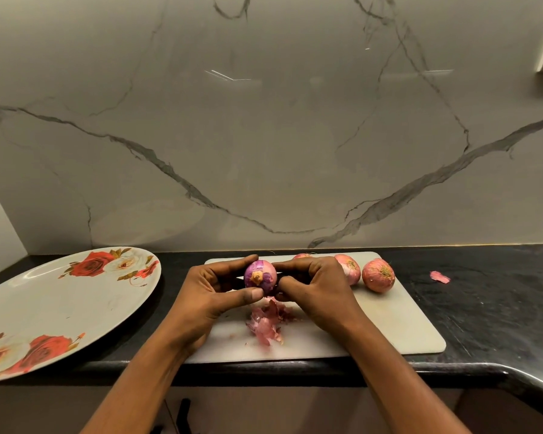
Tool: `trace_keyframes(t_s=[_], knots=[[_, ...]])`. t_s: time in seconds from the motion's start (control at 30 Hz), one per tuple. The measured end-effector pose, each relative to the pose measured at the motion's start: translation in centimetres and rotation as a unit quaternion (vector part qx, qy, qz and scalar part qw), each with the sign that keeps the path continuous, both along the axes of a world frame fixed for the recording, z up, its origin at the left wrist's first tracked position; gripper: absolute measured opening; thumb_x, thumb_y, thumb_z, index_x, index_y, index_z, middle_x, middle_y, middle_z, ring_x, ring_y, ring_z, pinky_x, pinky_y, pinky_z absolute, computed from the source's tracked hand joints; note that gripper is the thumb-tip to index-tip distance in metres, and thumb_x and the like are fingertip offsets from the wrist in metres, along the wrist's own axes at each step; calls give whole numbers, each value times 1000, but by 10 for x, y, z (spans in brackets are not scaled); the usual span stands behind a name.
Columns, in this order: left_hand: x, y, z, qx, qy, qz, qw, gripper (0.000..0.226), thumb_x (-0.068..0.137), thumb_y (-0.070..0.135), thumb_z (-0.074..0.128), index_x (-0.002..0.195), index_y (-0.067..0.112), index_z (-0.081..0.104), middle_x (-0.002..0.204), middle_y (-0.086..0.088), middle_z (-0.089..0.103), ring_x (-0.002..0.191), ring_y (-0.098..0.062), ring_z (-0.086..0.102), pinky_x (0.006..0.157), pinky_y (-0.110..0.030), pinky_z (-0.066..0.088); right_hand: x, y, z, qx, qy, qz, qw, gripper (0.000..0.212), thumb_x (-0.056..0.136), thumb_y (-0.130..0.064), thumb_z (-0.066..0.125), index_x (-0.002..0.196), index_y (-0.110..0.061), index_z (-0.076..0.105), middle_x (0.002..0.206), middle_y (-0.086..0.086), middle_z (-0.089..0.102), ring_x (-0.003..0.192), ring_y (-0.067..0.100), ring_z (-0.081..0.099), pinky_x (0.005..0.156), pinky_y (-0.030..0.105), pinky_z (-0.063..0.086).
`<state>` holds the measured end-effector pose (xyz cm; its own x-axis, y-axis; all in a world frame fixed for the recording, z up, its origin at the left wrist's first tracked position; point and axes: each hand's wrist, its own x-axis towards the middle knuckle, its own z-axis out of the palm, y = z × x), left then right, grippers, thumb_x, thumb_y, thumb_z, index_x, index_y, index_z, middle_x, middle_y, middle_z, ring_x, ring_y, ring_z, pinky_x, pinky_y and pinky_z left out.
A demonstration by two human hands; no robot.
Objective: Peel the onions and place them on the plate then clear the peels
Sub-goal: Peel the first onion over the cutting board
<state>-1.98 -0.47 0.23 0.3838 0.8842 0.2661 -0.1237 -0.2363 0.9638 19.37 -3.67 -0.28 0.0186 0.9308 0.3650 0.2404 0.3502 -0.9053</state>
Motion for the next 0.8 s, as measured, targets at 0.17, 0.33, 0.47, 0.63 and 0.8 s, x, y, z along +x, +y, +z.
trace_keyframes(t_s=[0.17,0.33,0.47,0.63,0.8], knots=[[1,1,0,2,1,14,1000,62,69,-4,85,128,10,73,121,-11,78,113,-27,75,88,-31,63,-2,-1,1,-11,29,-8,999,31,96,1,65,117,-16,80,104,4,82,91,18,80,83,37,66],[1,3,-2,8,7,49,999,63,67,-1,88,126,11,72,118,-9,78,108,-29,77,88,-37,64,-3,-4,3,-2,59,-18,998,23,92,-20,81,115,-16,80,101,2,82,91,17,80,82,40,67],[1,3,-2,14,20,61,998,64,65,3,92,125,12,72,118,-11,78,107,-31,76,93,-47,63,-3,-5,1,26,20,14,999,34,83,-21,90,114,-30,79,109,-9,81,103,7,77,87,31,64],[2,1,-2,14,20,58,998,64,62,3,92,122,9,72,114,-12,78,104,-35,76,92,-48,62,-2,1,-2,42,22,-9,999,21,88,-18,85,108,-20,84,99,-3,82,93,16,80,84,44,66],[2,1,-1,15,27,56,998,63,63,3,93,122,11,72,115,-10,78,104,-33,77,91,-45,63,-1,3,-4,40,16,-22,999,12,93,-13,80,104,-17,84,92,0,82,84,20,80,80,43,67]])
